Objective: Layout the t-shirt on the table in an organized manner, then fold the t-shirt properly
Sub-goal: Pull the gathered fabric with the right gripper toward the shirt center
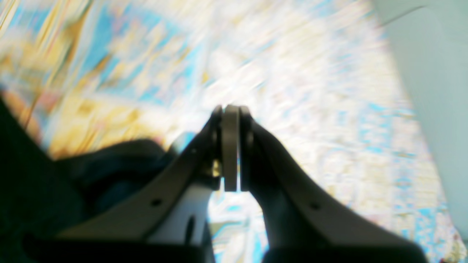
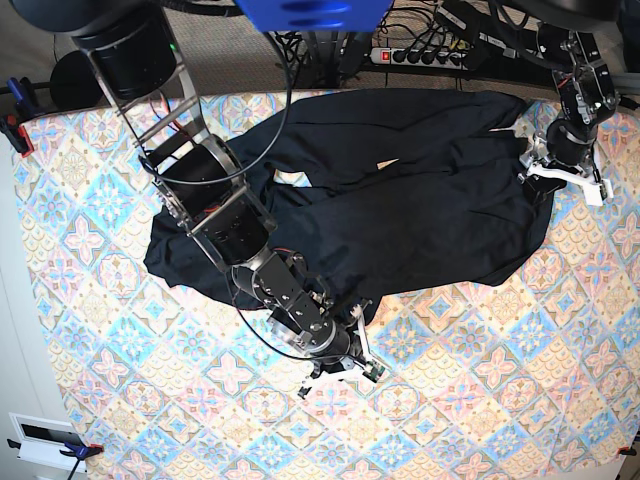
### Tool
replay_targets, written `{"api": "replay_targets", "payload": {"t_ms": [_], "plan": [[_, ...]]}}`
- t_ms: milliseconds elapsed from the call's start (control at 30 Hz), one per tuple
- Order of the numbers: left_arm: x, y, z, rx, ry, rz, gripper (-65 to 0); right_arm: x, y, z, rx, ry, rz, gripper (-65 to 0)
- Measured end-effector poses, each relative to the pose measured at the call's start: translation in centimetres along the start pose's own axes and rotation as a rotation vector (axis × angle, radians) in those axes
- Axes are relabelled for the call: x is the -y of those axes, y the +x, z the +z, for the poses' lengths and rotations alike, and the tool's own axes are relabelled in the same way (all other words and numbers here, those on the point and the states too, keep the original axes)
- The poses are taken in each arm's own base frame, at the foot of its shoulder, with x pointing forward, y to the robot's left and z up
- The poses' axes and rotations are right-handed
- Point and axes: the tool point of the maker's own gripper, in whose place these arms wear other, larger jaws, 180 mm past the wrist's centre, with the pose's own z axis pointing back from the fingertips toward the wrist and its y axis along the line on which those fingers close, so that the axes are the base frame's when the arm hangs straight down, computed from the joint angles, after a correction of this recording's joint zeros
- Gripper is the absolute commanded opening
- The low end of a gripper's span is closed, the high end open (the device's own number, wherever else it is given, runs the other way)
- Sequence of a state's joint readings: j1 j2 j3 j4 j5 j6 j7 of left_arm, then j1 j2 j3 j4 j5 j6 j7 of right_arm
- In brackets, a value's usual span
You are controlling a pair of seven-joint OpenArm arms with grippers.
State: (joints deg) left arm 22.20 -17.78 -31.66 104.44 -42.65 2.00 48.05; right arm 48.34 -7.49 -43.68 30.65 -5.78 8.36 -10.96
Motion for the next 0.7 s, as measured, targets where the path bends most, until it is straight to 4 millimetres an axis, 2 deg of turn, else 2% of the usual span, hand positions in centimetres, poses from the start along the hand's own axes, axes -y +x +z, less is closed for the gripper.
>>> {"api": "replay_targets", "payload": {"t_ms": [133, 200, 267, 400, 467, 567, 633, 700], "plan": [[0.0, 0.0, 0.0, 0.000, -0.001, -0.001, -34.2, 2.6, 0.8, 0.5, 0.022, -0.078, -0.063, -65.0], [0.0, 0.0, 0.0, 0.000, -0.001, -0.001, -34.2, 3.6, 2.0, 0.8, 0.056, -0.100, -0.077, -64.5], [0.0, 0.0, 0.0, 0.000, -0.002, -0.001, -34.2, 3.7, 2.9, 0.9, 0.069, -0.101, -0.063, -59.8], [0.0, 0.0, 0.0, 0.000, -0.001, -0.001, -34.0, 1.0, 0.9, 0.5, -0.051, -0.045, 0.020, -43.1], [0.0, 0.0, 0.0, 0.000, -0.002, -0.001, -34.0, -1.8, -0.5, 0.5, -0.105, 0.076, 0.138, -36.3], [0.1, 0.1, 0.0, 0.002, -0.003, -0.001, -34.0, -5.9, -1.6, 0.9, -0.132, 0.241, 0.248, -33.6], [0.1, 0.2, 0.0, 0.004, -0.004, -0.001, -34.0, -7.2, -2.8, 1.2, -0.138, 0.285, 0.258, -33.9], [0.1, 0.2, 0.0, 0.004, -0.004, -0.001, -34.0, -7.5, -4.5, 1.4, -0.174, 0.303, 0.258, -34.2]]}}
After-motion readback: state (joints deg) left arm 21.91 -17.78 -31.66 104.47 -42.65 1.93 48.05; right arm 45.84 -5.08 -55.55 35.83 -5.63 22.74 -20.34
